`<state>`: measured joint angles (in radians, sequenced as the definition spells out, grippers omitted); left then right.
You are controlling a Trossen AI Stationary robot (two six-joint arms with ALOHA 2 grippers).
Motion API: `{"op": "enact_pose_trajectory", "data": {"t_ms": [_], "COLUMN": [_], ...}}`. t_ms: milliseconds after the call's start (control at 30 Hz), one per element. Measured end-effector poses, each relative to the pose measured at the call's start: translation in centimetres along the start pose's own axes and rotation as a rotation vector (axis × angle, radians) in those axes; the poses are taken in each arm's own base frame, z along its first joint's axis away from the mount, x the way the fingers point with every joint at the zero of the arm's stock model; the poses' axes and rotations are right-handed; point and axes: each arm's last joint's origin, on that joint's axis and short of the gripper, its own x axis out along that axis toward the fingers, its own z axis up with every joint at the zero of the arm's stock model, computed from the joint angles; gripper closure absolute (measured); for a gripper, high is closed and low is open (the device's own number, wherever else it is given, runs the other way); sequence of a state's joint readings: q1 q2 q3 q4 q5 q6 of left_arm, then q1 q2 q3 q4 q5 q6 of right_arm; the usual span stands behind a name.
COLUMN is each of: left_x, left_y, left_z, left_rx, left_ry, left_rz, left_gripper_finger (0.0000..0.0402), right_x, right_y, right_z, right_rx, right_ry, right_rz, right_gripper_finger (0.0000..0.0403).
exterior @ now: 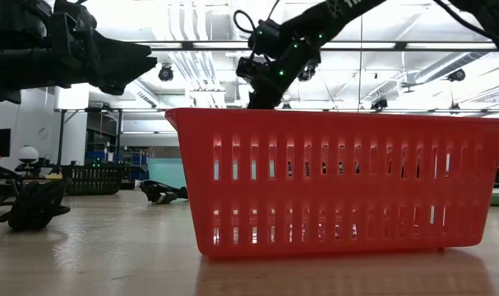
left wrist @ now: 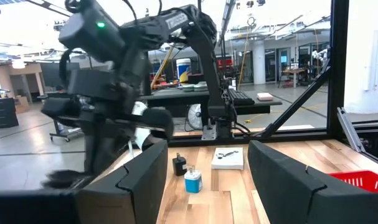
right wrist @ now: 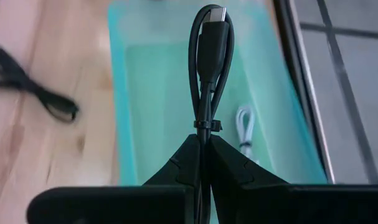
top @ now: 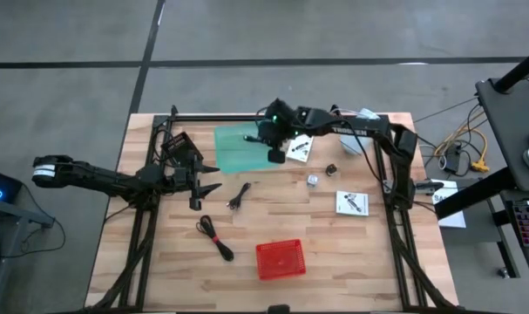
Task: Pick and place items into bin
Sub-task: Put the top right black charger cable into the green bin
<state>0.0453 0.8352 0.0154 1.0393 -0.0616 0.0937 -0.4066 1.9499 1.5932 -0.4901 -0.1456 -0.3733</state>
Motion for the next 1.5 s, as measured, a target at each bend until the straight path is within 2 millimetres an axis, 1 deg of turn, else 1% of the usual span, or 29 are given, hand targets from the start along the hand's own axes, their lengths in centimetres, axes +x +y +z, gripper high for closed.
{"op": "enact_pose_trajectory", "data": {"t_ms": [100,267,333,433,600,833,933,1133,1500], "left_x": [0.0,0.0,0.0,0.0,0.0,0.0,0.0,0.0,0.0], "left_y": [0.0,0.0,0.0,0.0,0.0,0.0,0.0,0.0,0.0], "left_z": [0.0,0.0,0.0,0.0,0.0,0.0,0.0,0.0,0.0], "left_rx": [0.0,0.0,0.0,0.0,0.0,0.0,0.0,0.0,0.0], "left_ry": [0.0,0.0,0.0,0.0,0.0,0.0,0.0,0.0,0.0], "left_rz": [0.0,0.0,0.0,0.0,0.001,0.0,0.0,0.0,0.0], "left_gripper_finger": [0.0194,0.0194,0.0194,0.0194,0.0194,0.0194,0.0194,0.0194,0.0194], "right_x": [-0.2,-0.6,-0.5,0.1,1.5,4.2,5.0,5.0,4.9], "right_y": [-1.3,-3.1,-3.8,-5.0,-6.4,-6.5,-6.3,-6.0,-6.1], "right_z": [0.0,-0.2,-0.4,-0.9,-2.3,-4.1,-4.7,-5.2,-5.1], "right_rx": [0.019,0.046,0.104,0.221,0.326,0.312,0.284,0.244,0.25], "right_ry": [-0.065,-0.117,-0.139,-0.157,-0.123,-0.063,-0.031,0.026,0.02], "right_rz": [0.024,0.005,-0.011,-0.029,-0.039,0.027,0.041,0.054,0.052], "right_gripper_finger": [0.039,0.039,0.039,0.039,0.039,0.039,0.039,0.039,0.039]}}
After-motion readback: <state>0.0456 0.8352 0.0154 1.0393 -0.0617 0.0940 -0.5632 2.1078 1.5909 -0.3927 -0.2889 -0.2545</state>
